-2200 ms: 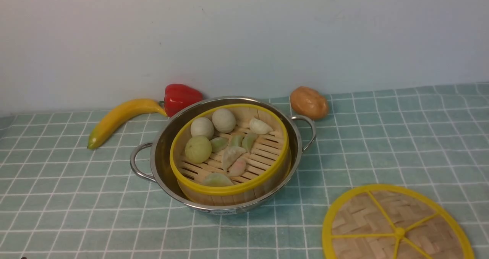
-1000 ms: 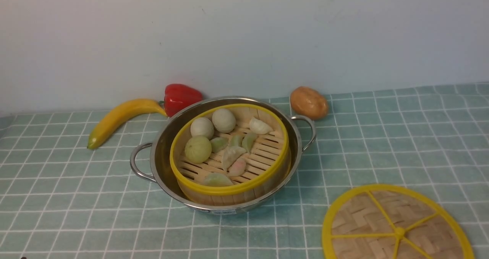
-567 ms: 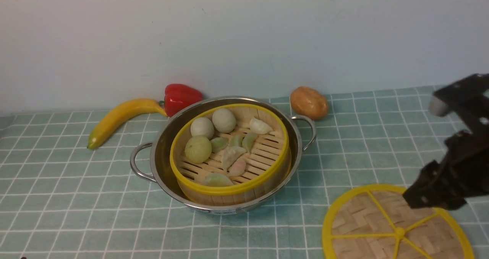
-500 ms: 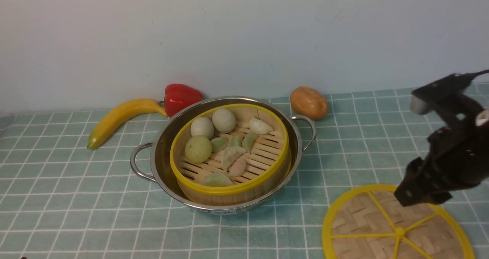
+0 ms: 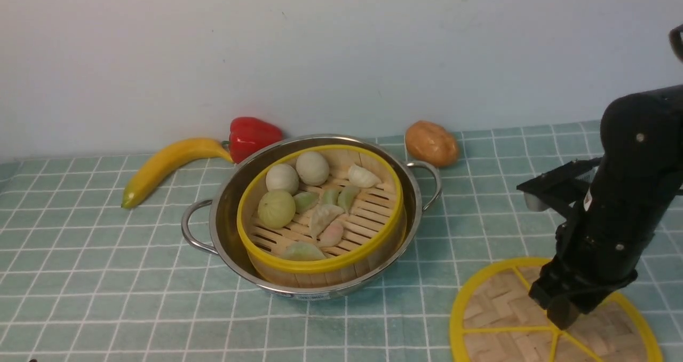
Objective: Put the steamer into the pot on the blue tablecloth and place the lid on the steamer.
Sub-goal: 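Move the gripper down to the bamboo steamer lid and grasp its center knob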
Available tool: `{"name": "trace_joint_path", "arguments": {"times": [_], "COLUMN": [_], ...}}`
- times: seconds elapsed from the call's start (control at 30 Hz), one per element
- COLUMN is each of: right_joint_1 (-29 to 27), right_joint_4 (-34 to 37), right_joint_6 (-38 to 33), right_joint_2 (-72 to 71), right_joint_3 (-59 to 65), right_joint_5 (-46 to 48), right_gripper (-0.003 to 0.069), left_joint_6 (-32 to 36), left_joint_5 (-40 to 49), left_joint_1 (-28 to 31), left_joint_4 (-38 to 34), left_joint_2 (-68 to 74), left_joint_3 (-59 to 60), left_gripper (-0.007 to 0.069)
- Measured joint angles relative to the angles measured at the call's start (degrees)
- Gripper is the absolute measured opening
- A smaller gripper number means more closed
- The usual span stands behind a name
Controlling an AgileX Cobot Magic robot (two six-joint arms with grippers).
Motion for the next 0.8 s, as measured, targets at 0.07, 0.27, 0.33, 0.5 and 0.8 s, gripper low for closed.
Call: {"name": "trace_joint_path", "arguments": {"times": [0.07, 0.27, 0.33, 0.5, 0.8], "right_joint_1": [0.0, 0.04, 0.04, 0.04, 0.04], "right_joint_4": [0.88, 1.36, 1.36, 1.04, 1.35], "right_joint_6": [-0.35, -0.62, -0.3, 0.19, 4.37], "right_joint_2": [1.04, 3.62, 4.11, 5.49, 1.91], "right_joint_3": [-0.07, -0.07, -0.07, -0.39, -0.27], "right_joint_5": [0.0, -0.2, -0.2, -0.18, -3.53], "right_gripper": [0.0305, 0.0293, 0.0274, 0.0161, 0.0147], "left_joint_6": [0.0, 0.0, 0.0, 0.0, 0.0], "left_joint_5": [0.0, 0.0, 0.0, 0.0, 0.04], "left_joint_1": [0.0, 0.0, 0.0, 0.0, 0.0], "left_joint_4": [0.0, 0.0, 0.0, 0.0, 0.0], "left_joint_2": [0.0, 0.0, 0.0, 0.0, 0.0], "left_joint_3": [0.0, 0.0, 0.0, 0.0, 0.0], "left_gripper": [0.0243, 0.0243, 0.0243, 0.0243, 0.0243]}}
